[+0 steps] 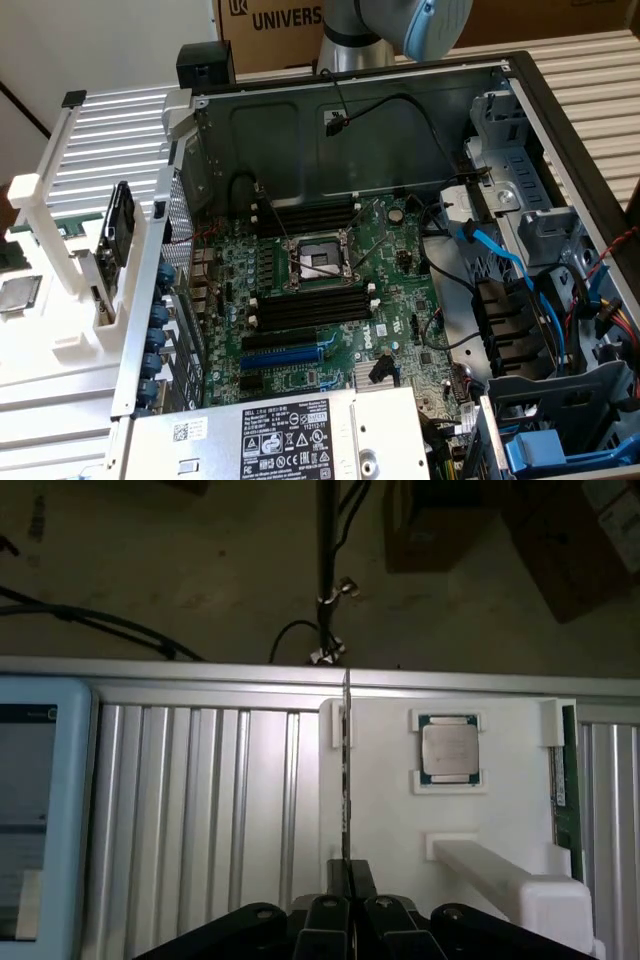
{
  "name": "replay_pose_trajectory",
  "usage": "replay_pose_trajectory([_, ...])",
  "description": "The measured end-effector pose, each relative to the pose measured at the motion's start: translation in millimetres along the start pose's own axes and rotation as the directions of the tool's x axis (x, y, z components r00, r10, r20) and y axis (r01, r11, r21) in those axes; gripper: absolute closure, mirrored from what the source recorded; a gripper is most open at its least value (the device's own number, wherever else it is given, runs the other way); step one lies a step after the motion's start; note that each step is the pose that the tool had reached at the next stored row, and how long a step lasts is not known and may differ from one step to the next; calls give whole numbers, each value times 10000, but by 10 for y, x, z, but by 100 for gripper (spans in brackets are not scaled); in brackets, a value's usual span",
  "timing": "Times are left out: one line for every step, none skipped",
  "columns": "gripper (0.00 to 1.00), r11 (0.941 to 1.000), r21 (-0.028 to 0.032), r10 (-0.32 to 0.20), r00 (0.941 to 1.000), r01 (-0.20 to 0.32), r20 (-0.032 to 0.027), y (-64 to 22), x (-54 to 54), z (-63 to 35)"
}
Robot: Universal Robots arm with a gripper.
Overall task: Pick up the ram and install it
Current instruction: 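Pick up the ram and move it above insertion slot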
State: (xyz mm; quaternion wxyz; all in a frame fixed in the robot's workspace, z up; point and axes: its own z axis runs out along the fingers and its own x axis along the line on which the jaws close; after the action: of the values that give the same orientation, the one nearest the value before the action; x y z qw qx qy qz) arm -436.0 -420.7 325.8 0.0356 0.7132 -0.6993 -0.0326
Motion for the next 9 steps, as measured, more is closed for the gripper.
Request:
replay_pose_trajectory([88, 10000, -1, 2, 10000, -2, -3, 0, -1, -1])
replay_pose_trajectory([88, 10000, -2, 9, 10000, -9, -10, 0, -3, -3])
replay_pose_trajectory([88, 10000, -2, 8, 10000, -8, -16, 2, -3, -28])
replay_pose_trajectory([88, 10000, 1, 7, 10000, -7, -15, 0, -3, -72])
replay_pose_trajectory([88, 10000, 2, 10, 10000, -10, -15, -3, -3, -116])
replay_pose_trajectory([88, 10000, 4, 11, 10000, -11, -15, -12, -3, -163])
replay_pose_trajectory([88, 10000, 8, 12, 10000, -12, -14, -25, -2, -206])
replay_pose_trajectory([88, 10000, 20, 11, 10000, -11, -15, -46, -2, -235])
replay_pose_trajectory([88, 10000, 42, 11, 10000, -11, -15, -69, -1, -255])
